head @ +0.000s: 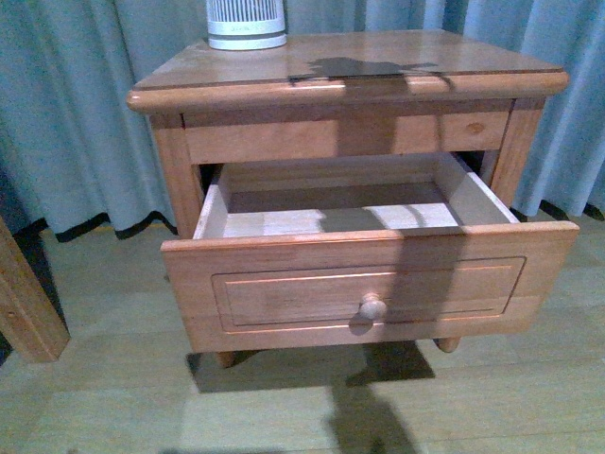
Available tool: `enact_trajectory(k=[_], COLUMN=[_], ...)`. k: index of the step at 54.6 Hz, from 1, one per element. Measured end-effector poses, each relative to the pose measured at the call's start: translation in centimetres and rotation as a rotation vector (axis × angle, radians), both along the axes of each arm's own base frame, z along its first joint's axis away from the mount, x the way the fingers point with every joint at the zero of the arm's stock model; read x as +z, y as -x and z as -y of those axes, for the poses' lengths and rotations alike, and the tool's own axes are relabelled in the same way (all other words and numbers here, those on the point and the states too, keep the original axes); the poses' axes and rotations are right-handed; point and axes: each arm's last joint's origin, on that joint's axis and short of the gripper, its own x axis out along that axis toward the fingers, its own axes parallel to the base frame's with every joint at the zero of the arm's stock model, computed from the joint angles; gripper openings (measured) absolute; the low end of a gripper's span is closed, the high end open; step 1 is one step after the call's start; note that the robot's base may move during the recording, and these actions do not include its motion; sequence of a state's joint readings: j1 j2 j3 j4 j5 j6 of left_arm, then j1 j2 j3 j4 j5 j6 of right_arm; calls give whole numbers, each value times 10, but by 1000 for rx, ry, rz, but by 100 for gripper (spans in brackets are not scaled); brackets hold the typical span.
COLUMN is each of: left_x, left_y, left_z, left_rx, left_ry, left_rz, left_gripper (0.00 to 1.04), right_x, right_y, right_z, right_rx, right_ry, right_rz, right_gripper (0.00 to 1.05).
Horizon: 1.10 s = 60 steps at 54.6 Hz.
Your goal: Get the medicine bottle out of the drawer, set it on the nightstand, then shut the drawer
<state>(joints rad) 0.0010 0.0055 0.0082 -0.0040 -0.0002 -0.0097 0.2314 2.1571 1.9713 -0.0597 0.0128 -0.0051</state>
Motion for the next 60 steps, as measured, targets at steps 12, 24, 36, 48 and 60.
enact_trajectory(k=[12,24,36,48,60], left_x=[0,0,0,0,0], left_y=[0,0,0,0,0], left_z=[0,0,0,0,0], left_rx=[0,0,0,0,0], left_ry=[0,0,0,0,0], left_rz=[0,0,0,0,0], left_gripper=[98,98,98,98,98], right_x=[-59,-48,-16,45,-9], right_y=[-55,-56,-18,84,190], right_z=[1,-7,0,20,34], right_rx=[-55,-42,-11,80,102], right_ry=[58,46,-8,-163,-225], right_rz=[-59,9,82,160,34], right_gripper=[30,65,99,98,98])
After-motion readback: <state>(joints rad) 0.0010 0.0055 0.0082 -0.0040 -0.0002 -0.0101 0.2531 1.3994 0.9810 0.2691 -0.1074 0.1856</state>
